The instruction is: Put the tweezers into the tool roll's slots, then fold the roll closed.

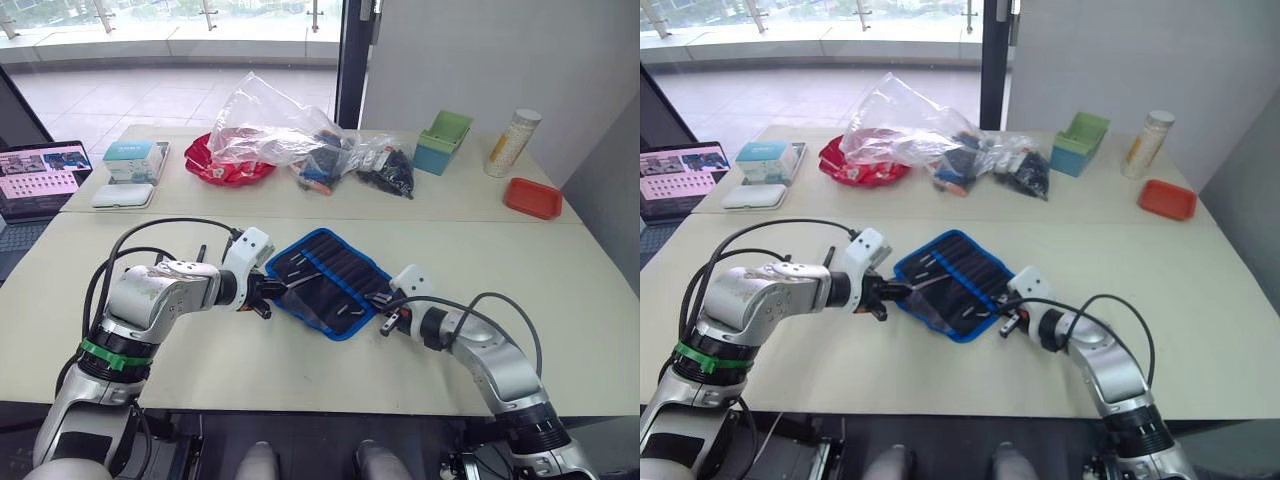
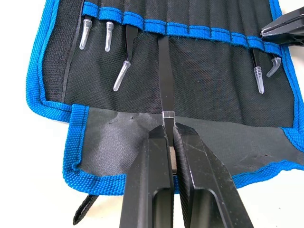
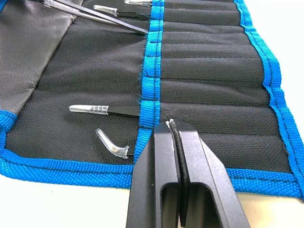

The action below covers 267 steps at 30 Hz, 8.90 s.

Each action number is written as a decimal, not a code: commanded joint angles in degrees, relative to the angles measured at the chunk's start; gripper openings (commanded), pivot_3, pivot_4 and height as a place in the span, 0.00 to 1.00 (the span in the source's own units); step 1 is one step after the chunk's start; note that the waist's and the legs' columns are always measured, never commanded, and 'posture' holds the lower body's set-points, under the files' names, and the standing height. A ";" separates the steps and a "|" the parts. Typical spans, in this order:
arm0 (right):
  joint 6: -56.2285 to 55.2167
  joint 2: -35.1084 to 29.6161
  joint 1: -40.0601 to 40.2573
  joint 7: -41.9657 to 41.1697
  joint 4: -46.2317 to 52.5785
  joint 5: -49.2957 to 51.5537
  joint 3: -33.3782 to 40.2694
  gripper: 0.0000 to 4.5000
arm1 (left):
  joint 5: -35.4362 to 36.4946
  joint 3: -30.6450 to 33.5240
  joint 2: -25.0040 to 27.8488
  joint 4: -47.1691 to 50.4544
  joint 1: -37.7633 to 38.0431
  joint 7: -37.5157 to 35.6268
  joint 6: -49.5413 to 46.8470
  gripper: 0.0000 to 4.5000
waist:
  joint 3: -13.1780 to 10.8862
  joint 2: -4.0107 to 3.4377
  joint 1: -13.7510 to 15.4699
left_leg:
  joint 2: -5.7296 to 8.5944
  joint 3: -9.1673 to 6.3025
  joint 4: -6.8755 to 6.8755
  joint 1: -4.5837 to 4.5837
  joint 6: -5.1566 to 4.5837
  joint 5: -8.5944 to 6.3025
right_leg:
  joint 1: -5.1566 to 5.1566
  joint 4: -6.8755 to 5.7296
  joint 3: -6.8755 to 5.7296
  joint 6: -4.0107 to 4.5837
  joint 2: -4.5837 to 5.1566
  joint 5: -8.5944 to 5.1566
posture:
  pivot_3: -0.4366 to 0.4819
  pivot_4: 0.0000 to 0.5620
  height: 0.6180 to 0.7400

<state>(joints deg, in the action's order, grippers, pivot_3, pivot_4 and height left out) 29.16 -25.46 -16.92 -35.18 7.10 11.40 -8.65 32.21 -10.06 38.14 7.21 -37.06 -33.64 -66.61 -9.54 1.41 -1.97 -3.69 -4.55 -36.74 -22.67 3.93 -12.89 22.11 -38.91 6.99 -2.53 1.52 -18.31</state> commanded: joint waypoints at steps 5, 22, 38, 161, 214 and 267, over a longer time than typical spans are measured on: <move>3.01 0.05 0.15 3.02 -2.01 -2.10 0.01 0.01 | -3.67 -0.88 2.95 -1.71 -0.06 -2.73 0.89 0.00 | 0.00 0.00 -0.32 | -0.01 0.00 0.00 0.00 0.05 0.03 | 0.01 0.00 0.00 0.00 -0.01 0.00 | 0.48 0.27 1.00; 4.43 1.34 -0.22 4.19 -0.76 -3.18 -2.70 0.01 | -6.27 -2.88 2.45 -1.74 -0.47 -4.31 1.15 0.00 | 0.01 0.00 -0.42 | -0.01 0.00 0.00 0.00 0.05 0.03 | 0.01 0.00 0.00 0.00 -0.01 0.00 | 0.48 0.27 1.00; 10.10 1.85 1.68 4.48 2.61 -3.76 -4.19 0.01 | -12.60 -8.50 -5.14 -14.99 -7.98 -9.16 9.13 0.00 | 0.19 0.03 0.51 | 0.02 -0.01 0.00 0.03 0.07 0.04 | -0.06 0.02 0.01 -0.02 -0.01 -0.01 | 0.48 0.27 1.00; 11.63 6.40 0.22 8.29 0.83 -6.14 -1.83 0.00 | -2.38 42.92 -1.92 5.37 25.77 13.46 30.76 0.01 | 0.69 1.02 -0.51 | -0.21 -0.08 0.89 0.66 0.28 0.13 | -0.70 0.93 -0.09 0.10 -0.04 -0.20 | 0.48 0.27 1.00; 11.82 9.63 1.18 12.85 2.00 -6.36 -1.88 0.00 | -14.03 -2.98 -3.22 -11.98 -3.67 -15.27 16.47 0.01 | 0.59 0.56 -1.10 | -0.13 -0.05 0.84 0.10 0.35 0.21 | -0.06 0.80 0.06 0.07 -0.12 -0.17 | 0.48 0.27 1.00; 18.96 10.44 1.99 15.57 3.28 -6.60 -4.09 0.00 | -14.01 11.49 -9.72 -10.39 -3.49 -19.70 25.58 0.99 | 0.66 0.46 -0.98 | -0.05 -0.09 0.80 0.27 0.34 0.21 | -0.09 0.24 0.10 0.02 -0.10 -0.12 | 0.48 0.27 1.00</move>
<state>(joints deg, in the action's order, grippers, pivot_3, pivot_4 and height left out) 45.84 -14.56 -16.92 -19.60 14.98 5.37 -11.55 15.78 -1.08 27.62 -7.88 -42.59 -53.84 -39.03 -8.88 1.88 -2.95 -3.74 -4.64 -35.95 -22.32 4.26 -12.68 22.00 -38.70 7.09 -2.52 1.42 -18.43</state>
